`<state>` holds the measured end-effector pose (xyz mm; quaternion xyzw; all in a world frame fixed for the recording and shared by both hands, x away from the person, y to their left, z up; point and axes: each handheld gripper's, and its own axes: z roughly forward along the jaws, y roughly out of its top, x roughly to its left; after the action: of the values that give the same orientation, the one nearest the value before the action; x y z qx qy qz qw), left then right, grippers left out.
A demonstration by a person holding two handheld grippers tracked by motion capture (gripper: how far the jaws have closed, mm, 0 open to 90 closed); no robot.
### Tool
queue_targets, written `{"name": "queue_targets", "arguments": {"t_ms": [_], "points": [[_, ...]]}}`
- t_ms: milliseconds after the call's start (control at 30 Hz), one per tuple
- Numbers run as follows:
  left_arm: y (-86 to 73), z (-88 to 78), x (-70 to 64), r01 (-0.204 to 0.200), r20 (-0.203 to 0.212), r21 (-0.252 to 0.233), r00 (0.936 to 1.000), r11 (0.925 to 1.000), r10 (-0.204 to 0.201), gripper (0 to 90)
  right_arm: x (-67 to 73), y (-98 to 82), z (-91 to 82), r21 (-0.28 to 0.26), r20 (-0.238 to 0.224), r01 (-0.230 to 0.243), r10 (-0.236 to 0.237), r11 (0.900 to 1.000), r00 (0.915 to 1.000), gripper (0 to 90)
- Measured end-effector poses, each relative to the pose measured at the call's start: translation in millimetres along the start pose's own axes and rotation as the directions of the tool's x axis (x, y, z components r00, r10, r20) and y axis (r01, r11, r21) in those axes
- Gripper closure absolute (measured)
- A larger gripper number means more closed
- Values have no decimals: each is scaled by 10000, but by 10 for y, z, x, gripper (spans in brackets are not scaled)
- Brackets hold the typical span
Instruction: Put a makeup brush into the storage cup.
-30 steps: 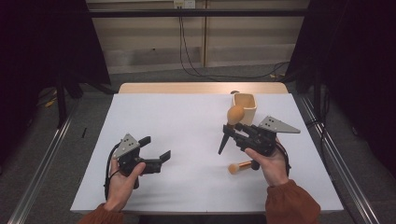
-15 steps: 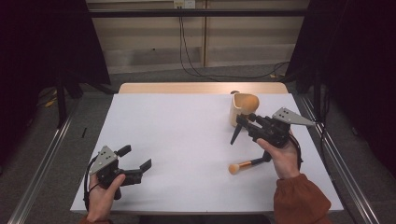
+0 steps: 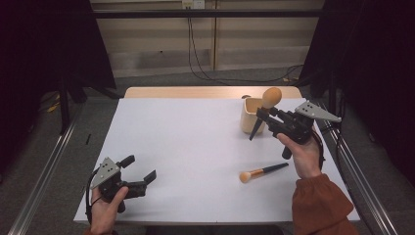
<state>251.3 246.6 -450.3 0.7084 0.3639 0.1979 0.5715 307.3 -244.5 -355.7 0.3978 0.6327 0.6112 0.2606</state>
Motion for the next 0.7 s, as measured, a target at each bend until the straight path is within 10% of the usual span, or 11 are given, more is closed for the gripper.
{"name": "queue_targets", "arguments": {"t_ms": [700], "points": [[-35,-12,3,-196,-65,232,9998,9995,198,22,-391,515,189,-411,805,383,-349,9984,9961,637]]}}
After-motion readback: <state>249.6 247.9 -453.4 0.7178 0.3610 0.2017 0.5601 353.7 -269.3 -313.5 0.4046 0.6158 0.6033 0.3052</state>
